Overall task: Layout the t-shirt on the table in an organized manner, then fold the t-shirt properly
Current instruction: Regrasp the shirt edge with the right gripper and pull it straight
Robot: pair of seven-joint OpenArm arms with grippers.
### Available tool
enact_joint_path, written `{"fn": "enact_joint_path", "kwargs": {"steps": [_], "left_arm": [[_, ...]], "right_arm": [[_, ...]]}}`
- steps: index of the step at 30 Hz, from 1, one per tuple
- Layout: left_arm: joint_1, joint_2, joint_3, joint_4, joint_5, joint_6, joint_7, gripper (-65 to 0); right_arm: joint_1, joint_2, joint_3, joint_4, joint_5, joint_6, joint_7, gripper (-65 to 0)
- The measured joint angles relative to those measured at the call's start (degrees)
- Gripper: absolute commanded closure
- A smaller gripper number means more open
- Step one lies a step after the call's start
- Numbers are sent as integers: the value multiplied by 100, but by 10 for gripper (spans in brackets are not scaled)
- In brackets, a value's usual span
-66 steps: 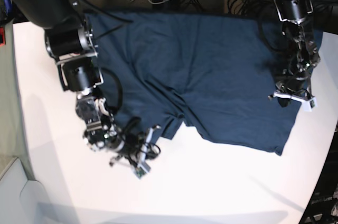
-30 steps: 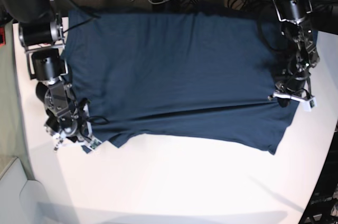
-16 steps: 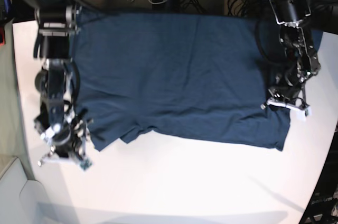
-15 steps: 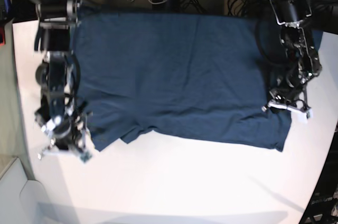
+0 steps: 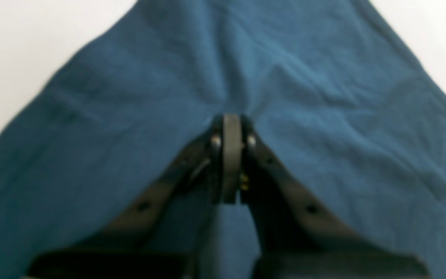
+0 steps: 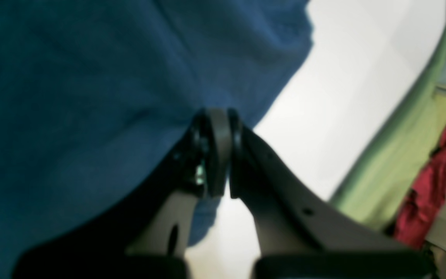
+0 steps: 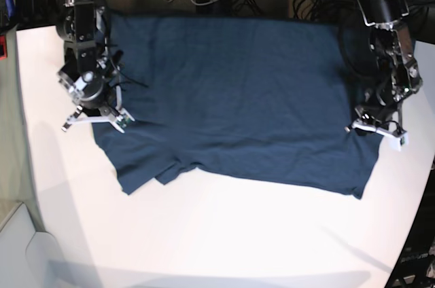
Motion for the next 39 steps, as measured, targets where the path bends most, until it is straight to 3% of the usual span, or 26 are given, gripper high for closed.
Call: {"fn": "enact_joint_path", "kwargs": {"steps": [4, 9, 13, 23, 26, 32, 36, 39], "left_arm": [[-42, -87, -4, -470, -133, -79, -254, 0], [-348, -94, -2, -1211, -184, -155, -1130, 0], [-868, -107, -9, -1954, -195, -173, -1408, 0], [-1886, -74, 1725, -2763, -26, 9, -1928, 0], [-2144, -17, 1860, -3012, -2, 26, -1899, 0], [-2201, -299, 1860, -2861, -4, 35, -1716, 0], [-1880, -601, 1674, -2142, -7, 66, -1255, 0], [-1460, -568, 1049, -1394, 0, 83, -730, 0]], "right_arm": [[144, -98, 11, -518, -87, -105, 149, -14], [898, -17, 33, -1523, 269, -249, 647, -14], [1602, 103, 33, -2446, 452, -249, 1051, -14], [3499, 319, 26, -5010, 402, -166, 1934, -15], [3799, 363, 22, -5451, 378, -149, 2284, -16], [4002, 442, 15, -5198, 330, -68, 2144, -15], [3700, 601, 129, -3995, 330, -72, 1604, -15], [3058, 577, 468, -2793, 332, -61, 1215, -15]]}}
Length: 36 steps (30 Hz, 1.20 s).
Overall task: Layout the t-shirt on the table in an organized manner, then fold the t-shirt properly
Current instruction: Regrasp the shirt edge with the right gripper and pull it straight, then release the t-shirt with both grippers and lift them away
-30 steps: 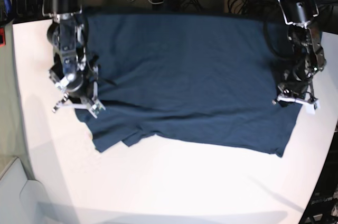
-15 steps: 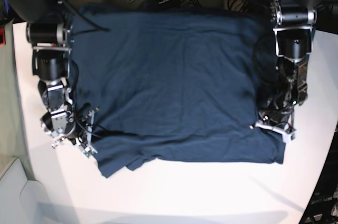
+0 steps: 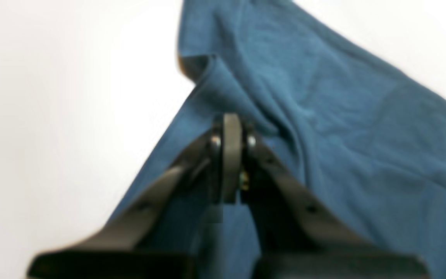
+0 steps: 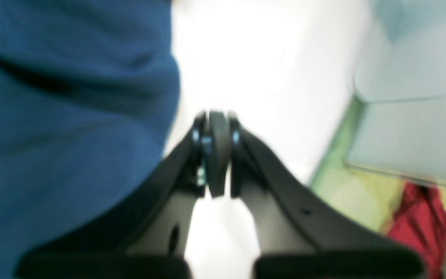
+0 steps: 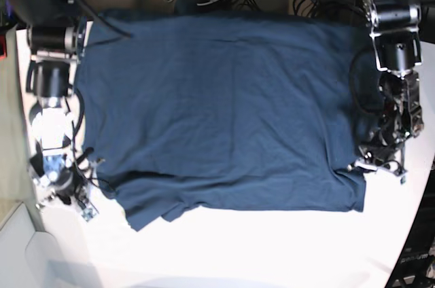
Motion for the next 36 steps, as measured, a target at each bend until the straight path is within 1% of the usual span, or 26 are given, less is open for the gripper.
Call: {"fn": "enact_joint_path", "kwargs": {"steps": [2, 4, 7, 10, 12, 13, 15, 17, 18, 20, 21, 24, 25, 28, 30, 32, 36], "left_arm": [[348, 22, -450, 656, -33, -66, 463, 0], [584, 35, -793, 1119, -17, -33, 793, 0], [1058, 170, -1222, 1604, -20, -66, 990, 0], [1532, 258, -1423, 1622, 55, -48, 1019, 0], [1788, 267, -1499, 1484, 98, -28, 1038, 0], [1860, 264, -1515, 1438, 13, -61, 820, 0], [1869, 245, -1508, 1331, 22, -68, 680, 0], [1867, 232, -1471, 1182, -22, -83, 380, 0], [1864, 216, -1471, 1099, -76, -138, 293, 0], [1838, 184, -1480, 879, -157, -195, 111, 0], [1781, 179, -1484, 758, -190, -216, 15, 0], [1578, 181, -1486, 540, -151, -214, -50, 0], [1469, 177, -1488, 431, -157, -210, -72, 0], [1126, 179, -1486, 105, -122, -197, -61, 0], [879, 175, -1390, -105, -109, -162, -37, 0], [658, 160, -1132, -258, -57, -122, -52, 0], [293, 212, -658, -334, 24, -74, 166, 0]], "right_arm": [[-494, -66, 37, 765, -48, 4, -428, -15], [-927, -186, 46, 1377, -24, 7, -691, -15], [-1670, -466, 13, 2144, 13, 17, -787, -14], [-2328, -723, 20, 2527, 39, 52, -879, -14], [-2688, -835, 17, 2562, 28, 76, -872, -14], [-2796, -883, 33, 2553, 13, 85, -887, -14], [-2892, -975, 122, 2494, 20, 76, -879, -14], [-2846, -997, 219, 2295, 142, 22, -758, -14], [-2771, -981, 304, 2118, 330, 17, -656, -14], [-2632, -922, 474, 1784, 452, 4, -299, -14], [-2494, -883, 579, 1510, 540, 2, 4, -14], [-1926, -763, 826, 708, 592, 0, 299, -14], [-1716, -684, 872, 391, 640, 7, 452, -14], [-1128, -466, 907, -452, 658, 7, 675, -14], [-763, -369, 916, -938, 636, 0, 763, -14], [-457, -313, 918, -1309, 610, -2, 756, -14], [-170, -295, 916, -1473, 470, -2, 560, -14]]}}
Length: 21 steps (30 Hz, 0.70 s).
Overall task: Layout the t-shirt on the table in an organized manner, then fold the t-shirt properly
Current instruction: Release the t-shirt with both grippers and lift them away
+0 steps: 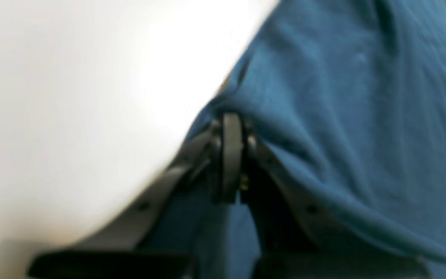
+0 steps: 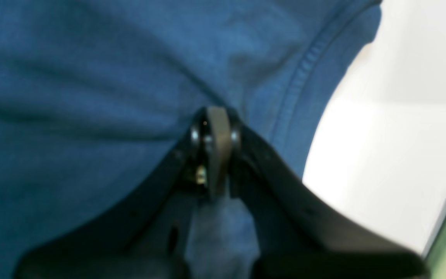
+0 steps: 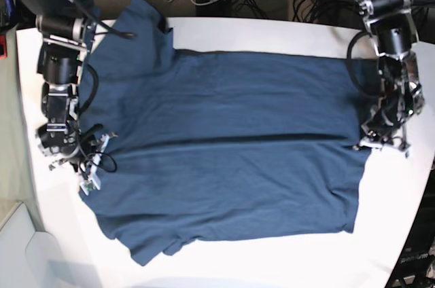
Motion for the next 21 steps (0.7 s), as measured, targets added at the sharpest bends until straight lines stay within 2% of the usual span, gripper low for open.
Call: {"fn": "enact_joint_path", "kwargs": {"steps": [5, 10, 14, 18, 21], "left_arm": [[-251, 4, 94, -33, 20, 4, 129, 0], [-103, -236, 83, 603, -76, 2, 240, 0], [509, -282, 37, 1298, -13, 74, 450, 0], [1156, -55, -662, 2090, -46, 7, 907, 0], [1460, 164, -1283, 2374, 46, 46, 911, 0]], "right_arm": [[-11, -11, -7, 262, -103, 22, -254, -14], [-717, -33, -2, 1836, -153, 20, -625, -14], [-1392, -313, 17, 3062, -155, 17, -710, -14], [-2103, -553, -26, 4026, -50, 52, -584, -15], [-2669, -651, 2, 4234, -153, 63, -717, -15]]}}
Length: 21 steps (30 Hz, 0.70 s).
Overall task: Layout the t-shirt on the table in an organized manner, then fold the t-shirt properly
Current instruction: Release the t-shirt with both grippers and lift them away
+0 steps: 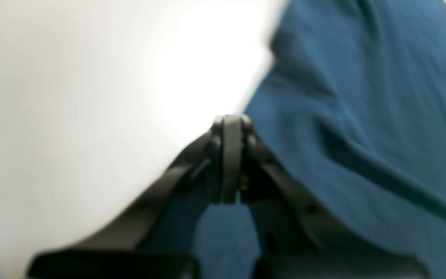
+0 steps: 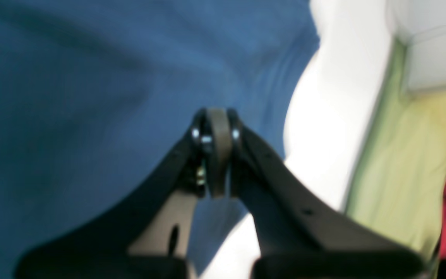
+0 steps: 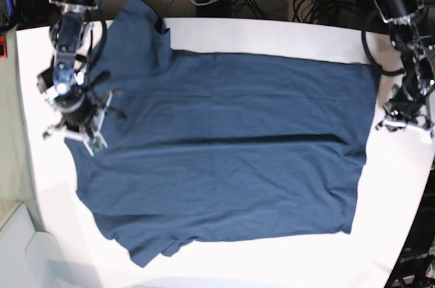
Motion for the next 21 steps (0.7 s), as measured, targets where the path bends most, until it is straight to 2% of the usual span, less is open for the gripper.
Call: {"fn": "enact_joint_path", "kwargs": {"steps": [5, 13, 21], "left_arm": [[334, 249, -105, -293, -142, -101, -48, 0], [444, 48, -133, -621, -275, -168, -382, 0], [481, -37, -142, -525, -208, -116, -262, 0]], "right_arm": [[-323, -90, -17, -4, 39, 22, 52, -15], [-402, -57, -13, 22, 33, 22, 48, -15], [-772, -68, -17, 466, 44, 11, 48, -15]]}}
